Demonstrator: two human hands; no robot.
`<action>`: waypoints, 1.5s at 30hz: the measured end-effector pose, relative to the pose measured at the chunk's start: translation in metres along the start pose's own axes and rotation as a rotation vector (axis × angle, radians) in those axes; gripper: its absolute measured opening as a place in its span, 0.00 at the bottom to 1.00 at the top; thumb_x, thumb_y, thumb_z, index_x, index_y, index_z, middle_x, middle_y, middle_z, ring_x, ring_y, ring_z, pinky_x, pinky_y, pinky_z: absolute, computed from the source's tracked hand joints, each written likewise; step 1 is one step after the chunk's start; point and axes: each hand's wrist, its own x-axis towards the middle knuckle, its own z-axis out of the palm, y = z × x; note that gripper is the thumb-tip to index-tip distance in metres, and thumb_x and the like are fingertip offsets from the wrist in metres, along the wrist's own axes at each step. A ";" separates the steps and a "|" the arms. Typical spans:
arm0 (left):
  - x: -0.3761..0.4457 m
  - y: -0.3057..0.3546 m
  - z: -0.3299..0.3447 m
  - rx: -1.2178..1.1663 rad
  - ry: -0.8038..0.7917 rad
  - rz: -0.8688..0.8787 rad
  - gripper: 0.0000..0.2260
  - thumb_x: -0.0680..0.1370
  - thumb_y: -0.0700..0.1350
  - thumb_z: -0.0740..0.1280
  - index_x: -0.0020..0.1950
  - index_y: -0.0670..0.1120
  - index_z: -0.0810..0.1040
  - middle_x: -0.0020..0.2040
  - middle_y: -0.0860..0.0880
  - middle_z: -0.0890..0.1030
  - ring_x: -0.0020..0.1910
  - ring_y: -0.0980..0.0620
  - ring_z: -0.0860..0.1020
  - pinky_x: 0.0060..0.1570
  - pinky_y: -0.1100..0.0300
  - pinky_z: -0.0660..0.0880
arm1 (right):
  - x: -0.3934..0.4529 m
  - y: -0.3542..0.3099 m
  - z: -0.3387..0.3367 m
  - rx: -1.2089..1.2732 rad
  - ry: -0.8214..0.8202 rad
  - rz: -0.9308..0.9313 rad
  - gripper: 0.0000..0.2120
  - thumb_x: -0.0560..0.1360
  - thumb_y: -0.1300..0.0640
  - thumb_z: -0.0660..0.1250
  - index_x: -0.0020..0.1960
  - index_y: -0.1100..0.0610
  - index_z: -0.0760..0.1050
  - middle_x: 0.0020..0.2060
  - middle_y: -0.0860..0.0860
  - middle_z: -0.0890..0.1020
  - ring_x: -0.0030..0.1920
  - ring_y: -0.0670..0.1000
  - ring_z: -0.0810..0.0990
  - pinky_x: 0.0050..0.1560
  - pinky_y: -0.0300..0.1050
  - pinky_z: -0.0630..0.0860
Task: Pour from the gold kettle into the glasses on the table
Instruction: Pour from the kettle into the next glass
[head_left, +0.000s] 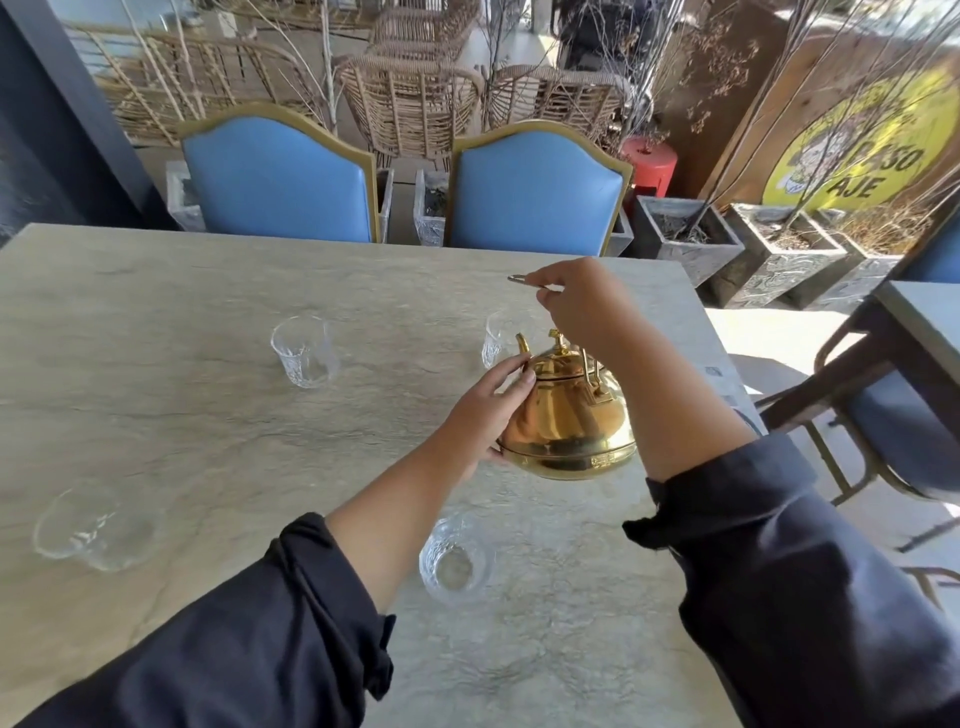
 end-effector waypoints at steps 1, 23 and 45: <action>0.000 0.000 0.000 -0.001 0.003 -0.003 0.17 0.77 0.62 0.65 0.66 0.68 0.73 0.65 0.56 0.77 0.59 0.50 0.80 0.50 0.37 0.80 | 0.001 -0.001 0.000 -0.012 -0.007 0.005 0.16 0.80 0.61 0.59 0.65 0.54 0.76 0.41 0.52 0.75 0.27 0.45 0.66 0.27 0.37 0.65; -0.009 0.003 0.007 0.010 0.035 0.027 0.15 0.78 0.60 0.65 0.65 0.65 0.74 0.57 0.51 0.81 0.54 0.48 0.83 0.45 0.38 0.82 | -0.001 -0.001 -0.004 -0.018 -0.010 0.006 0.15 0.80 0.61 0.58 0.64 0.53 0.76 0.46 0.55 0.80 0.27 0.44 0.67 0.27 0.36 0.67; -0.017 0.002 0.004 0.025 -0.078 0.048 0.28 0.73 0.56 0.73 0.70 0.67 0.68 0.62 0.47 0.78 0.58 0.47 0.79 0.52 0.38 0.80 | -0.002 -0.002 -0.004 -0.034 -0.008 0.014 0.16 0.80 0.61 0.58 0.64 0.53 0.76 0.46 0.54 0.79 0.28 0.45 0.69 0.28 0.38 0.69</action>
